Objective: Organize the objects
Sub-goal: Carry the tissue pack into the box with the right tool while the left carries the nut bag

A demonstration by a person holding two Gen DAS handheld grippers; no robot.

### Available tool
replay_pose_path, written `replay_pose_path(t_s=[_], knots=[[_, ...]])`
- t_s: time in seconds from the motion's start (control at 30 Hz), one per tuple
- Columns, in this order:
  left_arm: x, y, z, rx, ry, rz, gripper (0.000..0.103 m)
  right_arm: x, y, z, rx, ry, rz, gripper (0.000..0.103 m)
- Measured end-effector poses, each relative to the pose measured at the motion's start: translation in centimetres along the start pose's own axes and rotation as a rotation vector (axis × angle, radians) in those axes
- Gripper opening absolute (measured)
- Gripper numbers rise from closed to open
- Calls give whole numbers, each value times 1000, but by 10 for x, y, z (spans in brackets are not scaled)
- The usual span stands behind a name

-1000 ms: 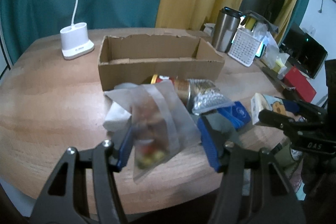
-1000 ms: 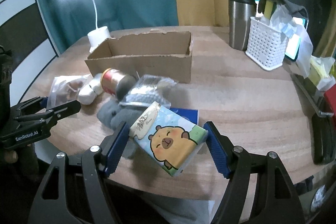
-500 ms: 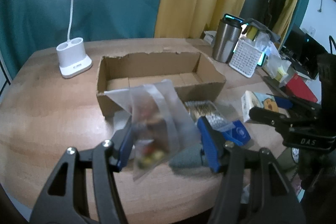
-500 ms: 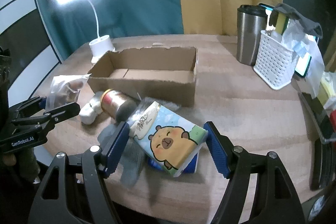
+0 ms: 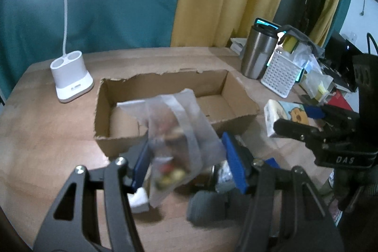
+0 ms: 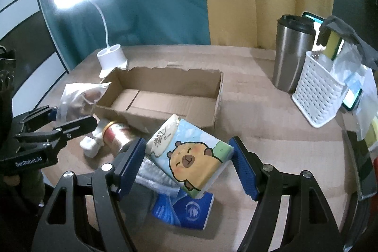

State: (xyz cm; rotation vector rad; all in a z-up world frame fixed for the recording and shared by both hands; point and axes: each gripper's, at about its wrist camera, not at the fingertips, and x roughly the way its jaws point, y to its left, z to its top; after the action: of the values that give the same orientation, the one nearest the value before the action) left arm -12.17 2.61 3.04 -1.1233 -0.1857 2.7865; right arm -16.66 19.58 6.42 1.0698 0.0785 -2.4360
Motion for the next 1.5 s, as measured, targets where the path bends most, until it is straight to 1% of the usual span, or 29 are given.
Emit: replay_pose_path(t_s=[0.33, 0.57, 0.7, 0.8, 1.03, 1.1, 1.2, 1.33, 1.47, 1.5], knots=[[25, 11, 21, -30, 0, 4, 60, 29, 1, 29, -52, 19, 41, 76], [41, 15, 33, -23, 5, -9, 60, 44, 0, 51, -74, 17, 54, 76], [50, 17, 37, -26, 30, -22, 60, 57, -1, 56, -77, 31, 61, 76], [57, 18, 38, -23, 40, -22, 60, 66, 0, 58, -84, 49, 75, 76], [68, 24, 37, -38, 59, -16, 60, 86, -3, 58, -87, 98, 67, 76], [72, 25, 37, -40, 65, -19, 60, 89, -2, 57, -97, 108, 76, 76], [77, 26, 36, -35, 69, -17, 60, 98, 0, 53, -115, 121, 64, 76], [85, 26, 34, -39, 86, -20, 60, 100, 0, 50, -112, 136, 84, 77], [92, 25, 33, -41, 101, -22, 60, 94, 4, 48, -142, 124, 65, 78], [94, 25, 32, -40, 103, -24, 60, 91, 3, 48, -141, 117, 66, 80]])
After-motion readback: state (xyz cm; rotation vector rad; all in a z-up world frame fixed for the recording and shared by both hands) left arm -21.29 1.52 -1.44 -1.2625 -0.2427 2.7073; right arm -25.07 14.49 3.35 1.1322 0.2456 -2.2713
